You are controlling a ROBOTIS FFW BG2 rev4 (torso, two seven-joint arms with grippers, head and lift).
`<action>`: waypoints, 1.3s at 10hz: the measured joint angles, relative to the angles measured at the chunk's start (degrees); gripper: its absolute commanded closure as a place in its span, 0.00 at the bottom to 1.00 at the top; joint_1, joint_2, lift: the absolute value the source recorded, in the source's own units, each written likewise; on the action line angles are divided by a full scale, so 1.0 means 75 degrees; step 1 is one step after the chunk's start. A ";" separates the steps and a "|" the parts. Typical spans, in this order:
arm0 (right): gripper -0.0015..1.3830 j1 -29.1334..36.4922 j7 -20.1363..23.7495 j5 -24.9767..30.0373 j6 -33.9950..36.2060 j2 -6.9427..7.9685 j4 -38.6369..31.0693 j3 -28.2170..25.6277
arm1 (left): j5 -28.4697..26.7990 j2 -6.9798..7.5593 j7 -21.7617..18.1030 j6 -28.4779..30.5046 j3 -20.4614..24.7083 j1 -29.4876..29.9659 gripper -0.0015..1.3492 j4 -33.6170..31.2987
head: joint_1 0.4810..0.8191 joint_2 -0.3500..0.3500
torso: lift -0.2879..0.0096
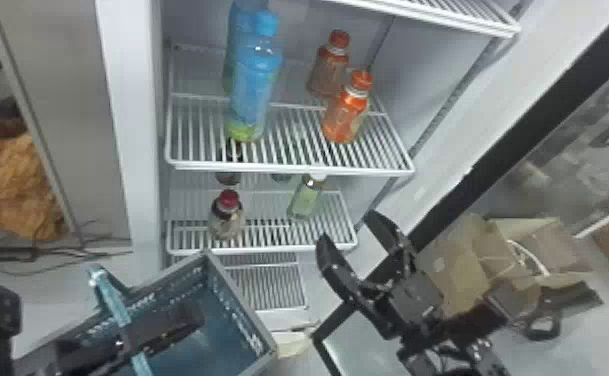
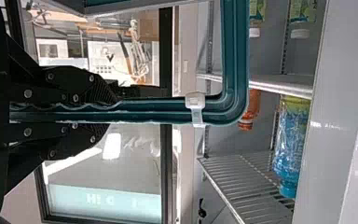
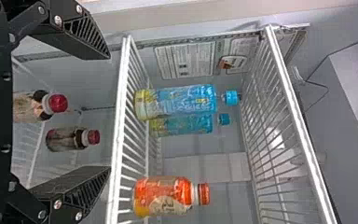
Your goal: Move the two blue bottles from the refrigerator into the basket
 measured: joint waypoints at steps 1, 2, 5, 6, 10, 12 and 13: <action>0.15 -0.0215 0.0000 0.0015 0.0149 -0.0030 -0.0004 0.0106 | 0.0000 0.0000 0.0000 0.0000 -0.0004 0.0000 0.89 0.0000 | 0.63 0.00 | 0.93; 0.15 -0.0451 -0.0001 0.0020 0.0269 -0.0043 0.0018 0.0214 | 0.0000 0.0000 0.0000 0.0000 -0.0004 0.0017 0.89 0.0000 | 0.63 0.01 | 0.93; 0.15 -0.1347 -0.0094 0.0061 0.0543 -0.0133 0.0301 0.0655 | 0.0003 0.0000 0.0000 0.0000 -0.0011 -0.0027 0.89 0.0000 | 0.63 0.08 | 0.93; 0.15 -0.1676 -0.0165 0.0078 0.0565 -0.0159 0.0462 0.0801 | 0.0011 0.0000 0.0000 0.0000 -0.0008 -0.0030 0.89 0.0000 | 0.63 0.11 | 0.93; 0.15 -0.2876 -0.0329 0.0250 0.0894 -0.0152 0.1116 0.1082 | 0.0000 0.0017 0.0000 0.0000 -0.0036 -0.0085 0.89 0.0001 | 0.63 0.16 | 0.93; 0.15 -0.3376 -0.0355 0.0294 0.1055 -0.0221 0.1393 0.1316 | 0.0013 0.0027 0.0000 0.0000 -0.0042 -0.0104 0.89 0.0000 | 0.63 0.19 | 0.93; 0.15 -0.3638 -0.0384 0.0296 0.1083 -0.0251 0.1596 0.1449 | 0.0015 0.0040 0.0000 0.0000 -0.0055 -0.0126 0.89 0.0001 | 0.63 0.21 | 0.93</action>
